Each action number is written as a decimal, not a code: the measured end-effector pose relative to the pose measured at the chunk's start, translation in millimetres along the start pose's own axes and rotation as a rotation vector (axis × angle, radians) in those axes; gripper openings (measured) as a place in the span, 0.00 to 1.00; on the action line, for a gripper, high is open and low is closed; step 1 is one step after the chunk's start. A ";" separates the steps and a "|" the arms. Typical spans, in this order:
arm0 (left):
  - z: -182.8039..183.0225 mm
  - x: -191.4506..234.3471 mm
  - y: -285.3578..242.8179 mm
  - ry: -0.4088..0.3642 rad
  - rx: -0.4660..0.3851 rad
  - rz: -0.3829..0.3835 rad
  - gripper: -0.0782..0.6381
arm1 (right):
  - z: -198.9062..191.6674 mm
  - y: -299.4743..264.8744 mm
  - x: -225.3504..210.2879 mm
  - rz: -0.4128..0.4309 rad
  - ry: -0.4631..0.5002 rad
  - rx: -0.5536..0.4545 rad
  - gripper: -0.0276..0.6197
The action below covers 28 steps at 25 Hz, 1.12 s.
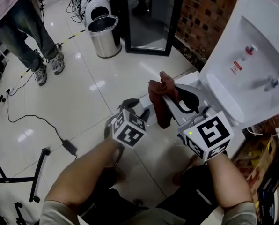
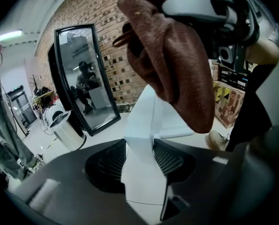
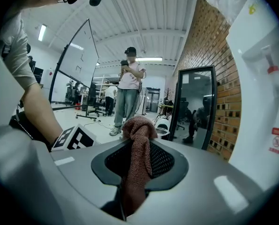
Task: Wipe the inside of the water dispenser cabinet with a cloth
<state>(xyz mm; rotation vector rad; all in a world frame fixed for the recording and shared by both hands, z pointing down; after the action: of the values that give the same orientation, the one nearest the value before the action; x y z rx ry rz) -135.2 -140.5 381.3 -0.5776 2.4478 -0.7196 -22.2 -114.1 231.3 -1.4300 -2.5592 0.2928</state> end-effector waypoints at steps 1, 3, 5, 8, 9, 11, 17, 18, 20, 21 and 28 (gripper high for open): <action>-0.2 2.5 -1.8 -0.004 -0.011 -0.006 0.37 | -2.5 -10.1 -2.9 0.003 0.000 0.010 0.19; -1.9 8.1 -5.3 -0.012 -0.040 -0.025 0.37 | -10.3 -30.8 -8.2 0.011 -0.007 0.035 0.19; -3.8 13.0 -8.2 -0.016 -0.065 -0.046 0.37 | -19.6 -50.4 -12.9 0.023 -0.024 0.052 0.19; -4.2 17.2 -12.1 -0.020 -0.092 -0.063 0.37 | -31.0 -73.8 -18.8 0.038 -0.054 0.070 0.19; -4.5 18.1 -12.7 -0.021 -0.102 -0.069 0.37 | -33.7 -79.8 -19.6 0.041 -0.064 0.078 0.19; -6.1 19.8 -13.2 -0.019 -0.121 -0.078 0.37 | -37.4 -89.9 -19.6 0.043 -0.081 0.099 0.19; -7.9 22.7 -14.3 -0.010 -0.131 -0.091 0.37 | -58.1 -106.2 -21.6 0.059 -0.102 0.215 0.19; -7.7 22.9 -14.5 -0.012 -0.128 -0.090 0.37 | -63.2 -106.9 -23.7 0.056 -0.105 0.235 0.19; -7.5 22.9 -14.6 -0.014 -0.125 -0.087 0.37 | -70.1 -105.6 -30.3 0.034 -0.116 0.255 0.19; -7.6 22.6 -14.4 -0.015 -0.125 -0.085 0.37 | -72.1 -103.6 -34.5 0.015 -0.124 0.258 0.19; -8.9 22.4 -13.7 -0.010 -0.118 -0.068 0.37 | -81.5 -85.8 -62.7 -0.146 -0.164 0.275 0.19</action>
<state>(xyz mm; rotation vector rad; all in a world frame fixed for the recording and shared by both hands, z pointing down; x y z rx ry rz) -154.3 -159.5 387.8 -0.7110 2.4839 -0.5995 -38.4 -205.6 327.8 -1.1581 -2.6049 0.7342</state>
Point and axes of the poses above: the fingertips, and each gripper's own axes: y backward along the fingers, x to its left, z out of its top, the point moved 6 cm from there along y, backward along the fingers, and after that the axes turned 14 degrees about z, right-handed, at the moved point
